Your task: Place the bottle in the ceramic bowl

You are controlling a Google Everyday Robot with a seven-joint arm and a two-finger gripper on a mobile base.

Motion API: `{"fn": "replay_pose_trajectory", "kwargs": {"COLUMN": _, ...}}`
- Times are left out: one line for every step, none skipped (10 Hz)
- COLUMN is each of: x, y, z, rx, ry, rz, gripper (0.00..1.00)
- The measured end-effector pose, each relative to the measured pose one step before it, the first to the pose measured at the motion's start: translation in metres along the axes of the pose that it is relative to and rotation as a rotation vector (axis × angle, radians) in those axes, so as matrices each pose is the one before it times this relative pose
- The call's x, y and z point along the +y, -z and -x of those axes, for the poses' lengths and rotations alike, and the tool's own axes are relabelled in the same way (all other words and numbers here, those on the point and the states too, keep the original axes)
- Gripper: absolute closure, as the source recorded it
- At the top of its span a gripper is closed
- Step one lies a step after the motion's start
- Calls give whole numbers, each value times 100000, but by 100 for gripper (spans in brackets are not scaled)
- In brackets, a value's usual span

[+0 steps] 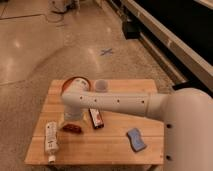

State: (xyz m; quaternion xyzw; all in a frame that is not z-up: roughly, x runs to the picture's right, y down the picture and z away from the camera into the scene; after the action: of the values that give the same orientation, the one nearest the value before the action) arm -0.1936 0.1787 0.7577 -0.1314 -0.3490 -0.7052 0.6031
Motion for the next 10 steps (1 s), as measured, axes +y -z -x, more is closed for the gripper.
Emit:
{"fn": "replay_pose_trajectory", "kwargs": {"x": -1866, "y": -821, "z": -396, "rx": -469, "ry": 3175, "rz": 406, "gripper": 21}}
{"fn": "replay_pose_trajectory", "kwargs": {"x": -970, "y": -486, "z": -128, "rx": -522, "ry": 1762, "rz": 420, "gripper": 21}}
{"fn": "replay_pose_trajectory", "kwargs": {"x": -1714, "y": -878, "z": -168, "rx": -970, "ry": 3068, "rz": 751, "gripper": 21}}
{"fn": "replay_pose_trajectory", "kwargs": {"x": -1577, "y": -687, "z": -157, "rx": -864, "ry": 3099, "rz": 669, "gripper": 21}}
{"fn": "replay_pose_trajectory", "kwargs": {"x": -1420, "y": -503, "z": -157, "rx": -726, "ry": 2593, "rz": 388, "gripper": 21}}
{"fn": "replay_pose_trajectory", "kwargs": {"x": -1674, "y": -516, "z": -196, "rx": -742, "ry": 2771, "rz": 158, "gripper": 21}}
{"fn": "replay_pose_trajectory", "kwargs": {"x": -1285, "y": -451, "z": -66, "rx": -783, "ry": 2141, "rz": 234, "gripper": 21}}
{"fn": "replay_pose_trajectory", "kwargs": {"x": -1230, "y": -628, "z": 114, "rx": -1182, "ry": 2202, "rz": 360, "gripper": 21}}
{"fn": "replay_pose_trajectory", "kwargs": {"x": -1203, "y": -693, "z": 89, "rx": -1112, "ry": 2335, "rz": 639, "gripper": 21}}
{"fn": "replay_pose_trajectory", "kwargs": {"x": -616, "y": -562, "z": 14, "rx": -782, "ry": 1412, "rz": 1001, "gripper": 21}}
